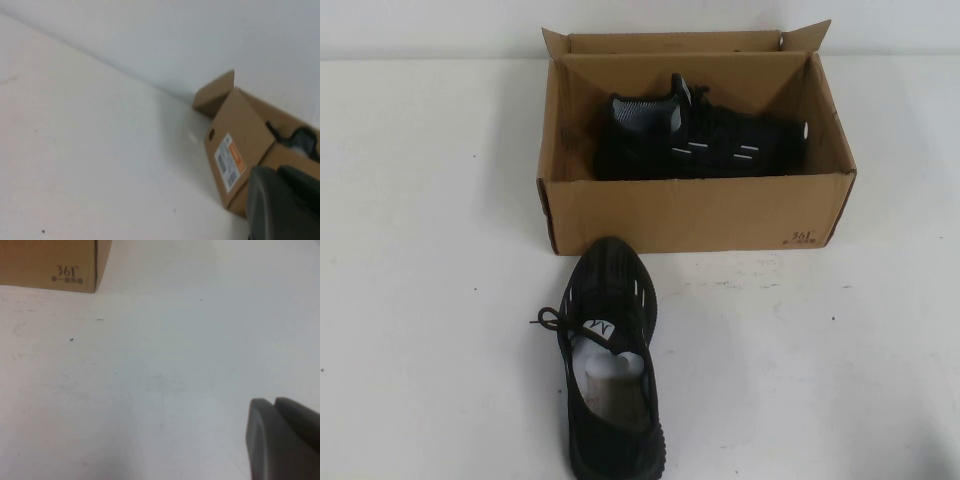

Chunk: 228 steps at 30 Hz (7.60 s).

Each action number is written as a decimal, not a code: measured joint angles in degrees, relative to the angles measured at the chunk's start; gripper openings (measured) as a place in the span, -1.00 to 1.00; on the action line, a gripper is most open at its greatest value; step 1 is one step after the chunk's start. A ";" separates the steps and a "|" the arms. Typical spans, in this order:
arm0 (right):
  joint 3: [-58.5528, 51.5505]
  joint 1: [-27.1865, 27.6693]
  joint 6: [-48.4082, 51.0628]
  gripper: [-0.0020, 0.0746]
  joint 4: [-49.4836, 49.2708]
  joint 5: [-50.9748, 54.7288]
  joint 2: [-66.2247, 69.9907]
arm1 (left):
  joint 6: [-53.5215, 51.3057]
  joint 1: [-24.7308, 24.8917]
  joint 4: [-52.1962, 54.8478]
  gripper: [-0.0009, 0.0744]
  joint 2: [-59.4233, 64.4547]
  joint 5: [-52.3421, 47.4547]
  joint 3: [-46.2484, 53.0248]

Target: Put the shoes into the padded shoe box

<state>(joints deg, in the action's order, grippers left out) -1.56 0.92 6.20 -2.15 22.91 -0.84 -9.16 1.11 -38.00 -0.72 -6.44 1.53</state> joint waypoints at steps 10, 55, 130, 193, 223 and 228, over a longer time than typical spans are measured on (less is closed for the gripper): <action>0.00 0.00 0.00 -0.97 0.00 0.00 0.00 | 1.17 0.00 2.26 -0.99 8.73 -13.67 -13.49; 0.00 0.00 0.00 -0.97 0.00 0.00 0.00 | -59.91 29.13 17.08 -0.20 91.85 -50.16 -68.46; 0.00 0.00 0.00 -0.97 0.00 0.00 0.00 | 22.45 29.73 30.95 -0.95 109.59 -43.42 -114.21; 0.00 0.00 0.00 -0.97 0.00 0.00 0.00 | 39.08 33.17 45.57 -0.95 117.29 -33.72 -114.33; 0.00 0.00 0.00 -0.97 0.00 0.00 0.00 | 43.33 33.27 44.07 -0.95 123.31 -27.97 -115.35; 0.00 0.00 0.00 -0.97 0.00 0.00 0.00 | 43.37 33.65 43.40 -0.95 123.72 -27.67 -115.39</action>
<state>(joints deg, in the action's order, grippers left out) -1.56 0.92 6.20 -2.15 22.91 -0.84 34.21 34.76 5.40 122.99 -34.11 -113.86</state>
